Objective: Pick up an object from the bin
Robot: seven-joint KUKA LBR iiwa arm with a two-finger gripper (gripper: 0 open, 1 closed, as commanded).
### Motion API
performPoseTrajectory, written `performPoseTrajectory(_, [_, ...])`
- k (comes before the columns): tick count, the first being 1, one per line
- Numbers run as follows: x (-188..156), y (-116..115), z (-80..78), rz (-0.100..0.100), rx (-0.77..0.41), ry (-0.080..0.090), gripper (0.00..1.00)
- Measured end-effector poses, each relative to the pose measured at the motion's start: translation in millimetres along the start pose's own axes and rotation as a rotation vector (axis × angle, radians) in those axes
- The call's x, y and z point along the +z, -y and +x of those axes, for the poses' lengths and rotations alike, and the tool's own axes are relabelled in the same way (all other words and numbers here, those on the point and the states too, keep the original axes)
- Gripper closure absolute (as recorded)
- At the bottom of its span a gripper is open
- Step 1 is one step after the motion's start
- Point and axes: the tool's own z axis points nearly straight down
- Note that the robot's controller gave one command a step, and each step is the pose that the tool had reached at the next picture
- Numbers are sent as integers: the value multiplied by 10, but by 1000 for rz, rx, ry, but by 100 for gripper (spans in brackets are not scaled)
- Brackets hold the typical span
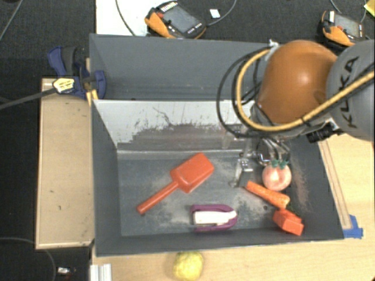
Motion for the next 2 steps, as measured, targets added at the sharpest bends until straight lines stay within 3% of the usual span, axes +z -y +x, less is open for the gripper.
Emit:
performPoseTrajectory(1, [-47, 2, -13, -1, 2, 8, 0])
performPoseTrajectory(2, [1107, -536, -200, 0, -144, 13, 0])
